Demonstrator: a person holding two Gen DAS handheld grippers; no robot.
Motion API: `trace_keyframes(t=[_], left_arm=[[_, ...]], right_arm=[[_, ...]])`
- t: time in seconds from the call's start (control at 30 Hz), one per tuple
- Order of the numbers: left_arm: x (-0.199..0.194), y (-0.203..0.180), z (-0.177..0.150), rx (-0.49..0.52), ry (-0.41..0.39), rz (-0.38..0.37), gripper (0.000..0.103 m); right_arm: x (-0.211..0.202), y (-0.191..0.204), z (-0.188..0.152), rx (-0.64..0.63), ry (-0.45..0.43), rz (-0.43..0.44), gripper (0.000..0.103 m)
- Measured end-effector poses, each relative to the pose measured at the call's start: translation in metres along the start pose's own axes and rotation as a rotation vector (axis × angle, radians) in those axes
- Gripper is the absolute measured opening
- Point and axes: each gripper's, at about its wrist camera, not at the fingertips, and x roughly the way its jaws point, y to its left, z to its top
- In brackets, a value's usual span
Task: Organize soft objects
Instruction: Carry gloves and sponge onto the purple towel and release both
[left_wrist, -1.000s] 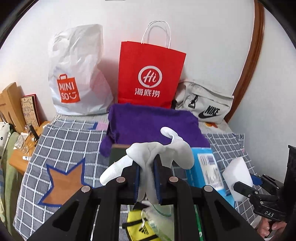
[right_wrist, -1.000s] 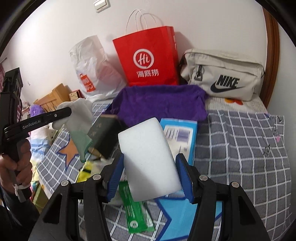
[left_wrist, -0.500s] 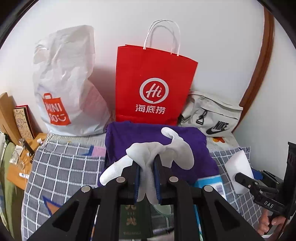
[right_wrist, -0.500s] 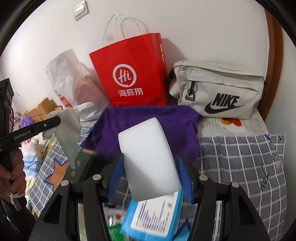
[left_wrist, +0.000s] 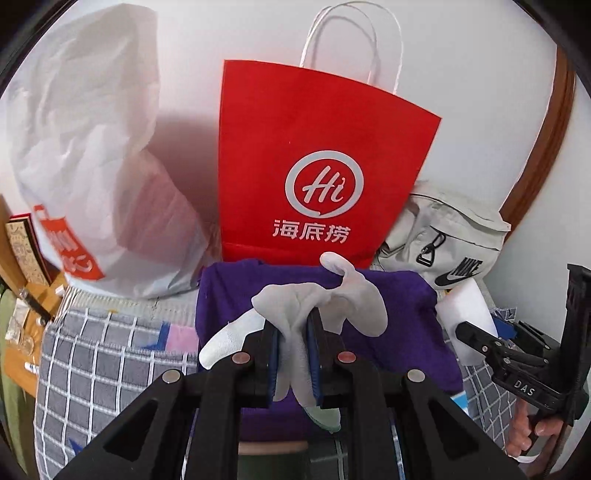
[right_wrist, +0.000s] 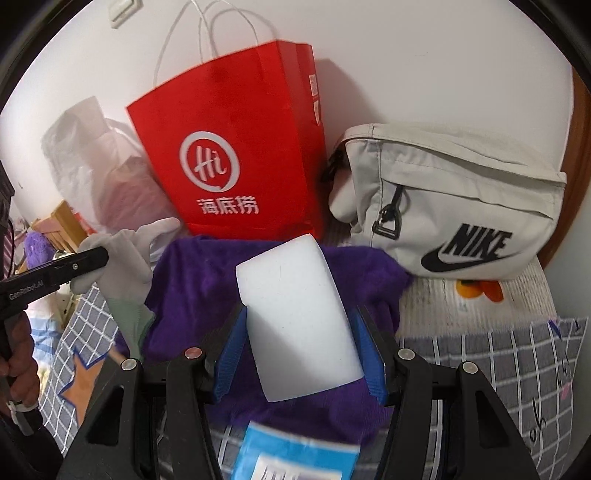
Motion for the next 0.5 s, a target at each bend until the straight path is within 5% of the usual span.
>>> trace_keyframes(t=[0.5], left_arm=[[0.095, 0.023, 0.011, -0.008, 0.158, 0.030, 0.014]], right_arm=[[0.092, -0.022, 0.009, -0.009, 0.146, -0.017, 0.057]])
